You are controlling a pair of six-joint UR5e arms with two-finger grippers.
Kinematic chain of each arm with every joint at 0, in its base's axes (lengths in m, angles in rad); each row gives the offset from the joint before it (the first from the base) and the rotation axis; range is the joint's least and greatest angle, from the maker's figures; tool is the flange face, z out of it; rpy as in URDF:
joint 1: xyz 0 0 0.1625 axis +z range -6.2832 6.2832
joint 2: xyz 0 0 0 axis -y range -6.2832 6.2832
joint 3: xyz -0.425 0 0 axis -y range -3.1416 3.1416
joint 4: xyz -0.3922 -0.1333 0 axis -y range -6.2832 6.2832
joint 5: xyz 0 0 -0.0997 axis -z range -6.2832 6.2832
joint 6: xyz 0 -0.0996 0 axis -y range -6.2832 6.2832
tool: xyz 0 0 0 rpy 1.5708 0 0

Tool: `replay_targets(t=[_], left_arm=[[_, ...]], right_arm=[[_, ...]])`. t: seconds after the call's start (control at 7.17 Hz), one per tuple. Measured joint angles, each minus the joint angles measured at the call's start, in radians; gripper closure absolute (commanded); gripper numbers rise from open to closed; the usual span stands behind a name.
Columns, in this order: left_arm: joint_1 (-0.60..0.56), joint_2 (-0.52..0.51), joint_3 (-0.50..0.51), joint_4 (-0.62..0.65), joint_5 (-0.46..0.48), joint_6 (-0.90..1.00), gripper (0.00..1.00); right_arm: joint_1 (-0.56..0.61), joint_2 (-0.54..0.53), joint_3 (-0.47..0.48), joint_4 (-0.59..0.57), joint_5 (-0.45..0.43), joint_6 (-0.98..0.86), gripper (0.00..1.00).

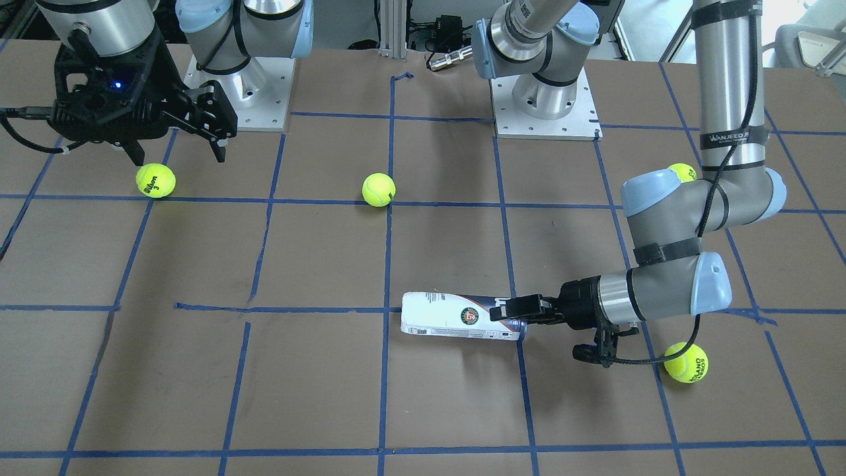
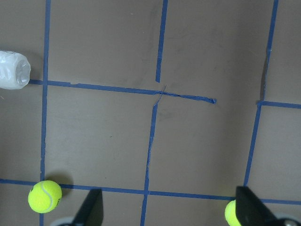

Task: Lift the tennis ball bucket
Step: 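Reach the left gripper to the open end of the lying can, then grip the can's open end with the left gripper and tilt it up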

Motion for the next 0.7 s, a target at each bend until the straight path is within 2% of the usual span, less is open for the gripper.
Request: replay_targets(t=[0.28,0.42,0.7], left_arm=[[-0.001,-0.004,0.000,0.000,0.001,-0.016,0.89],[-0.001,-0.004,0.001,0.001,0.000,-0.053,0.98],[-0.003,0.005,0.009,0.006,-0.003,-0.156,0.97]], right_arm=[[0.000,0.001,0.002,0.000,0.001,0.000,0.00],[0.000,0.000,0.005,0.000,0.001,0.000,0.00],[-0.001,-0.002,0.015,-0.003,-0.004,-0.010,0.00]])
